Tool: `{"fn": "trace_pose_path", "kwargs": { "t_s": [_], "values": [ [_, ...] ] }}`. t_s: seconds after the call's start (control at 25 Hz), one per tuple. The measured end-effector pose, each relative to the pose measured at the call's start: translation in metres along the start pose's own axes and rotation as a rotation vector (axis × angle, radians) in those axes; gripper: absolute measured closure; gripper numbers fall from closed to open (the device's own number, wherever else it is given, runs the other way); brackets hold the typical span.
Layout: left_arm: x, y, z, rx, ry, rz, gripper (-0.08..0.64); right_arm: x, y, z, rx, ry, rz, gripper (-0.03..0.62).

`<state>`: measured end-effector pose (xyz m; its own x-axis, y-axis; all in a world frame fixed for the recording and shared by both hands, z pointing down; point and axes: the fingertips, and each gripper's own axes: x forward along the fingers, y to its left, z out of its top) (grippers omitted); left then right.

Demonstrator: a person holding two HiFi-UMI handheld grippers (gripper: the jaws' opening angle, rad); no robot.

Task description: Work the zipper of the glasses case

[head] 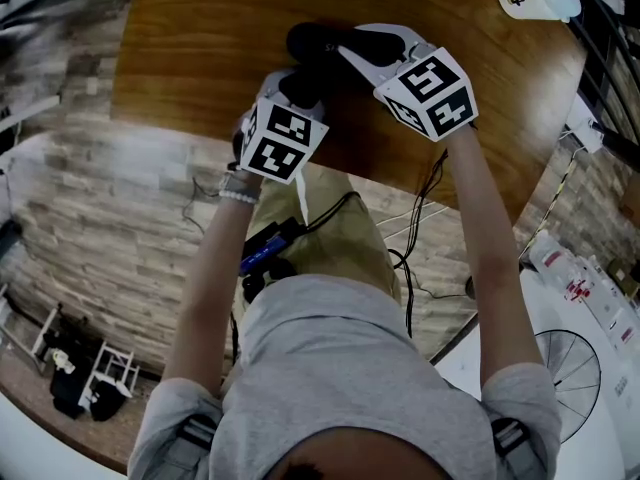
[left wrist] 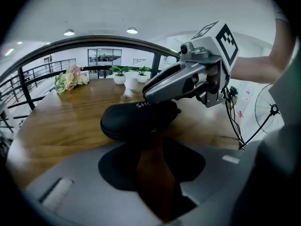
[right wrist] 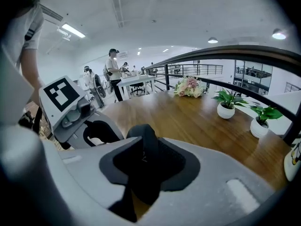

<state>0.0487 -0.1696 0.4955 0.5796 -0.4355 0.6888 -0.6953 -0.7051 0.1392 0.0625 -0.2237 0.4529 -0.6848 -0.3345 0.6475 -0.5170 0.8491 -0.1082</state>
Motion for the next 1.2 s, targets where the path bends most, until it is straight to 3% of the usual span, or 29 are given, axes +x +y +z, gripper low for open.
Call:
{"fn": "trace_pose_path", "kwargs": {
  "t_s": [0.28,0.52,0.76,0.96,1.2],
  "values": [
    [0.006,0.004,-0.004,-0.050,0.013,0.025,0.408,0.004,0.003,-0.001,0.022,-0.005,0.023,0.489],
    [0.010,0.000,-0.007,-0.045,0.020,0.018,0.439,0.006,0.009,-0.003,0.007,-0.001,0.029,0.489],
    [0.008,0.002,-0.005,-0.012,0.009,0.061,0.540,0.007,0.011,-0.002,-0.009,-0.001,0.023,0.494],
    [0.004,0.000,-0.005,0.016,0.014,0.085,0.541,0.006,0.018,0.001,-0.049,-0.003,0.013,0.529],
    [0.001,0.005,-0.002,-0.023,0.006,0.126,0.540,0.006,0.021,0.001,-0.085,0.005,-0.008,0.555]
  ]
}}
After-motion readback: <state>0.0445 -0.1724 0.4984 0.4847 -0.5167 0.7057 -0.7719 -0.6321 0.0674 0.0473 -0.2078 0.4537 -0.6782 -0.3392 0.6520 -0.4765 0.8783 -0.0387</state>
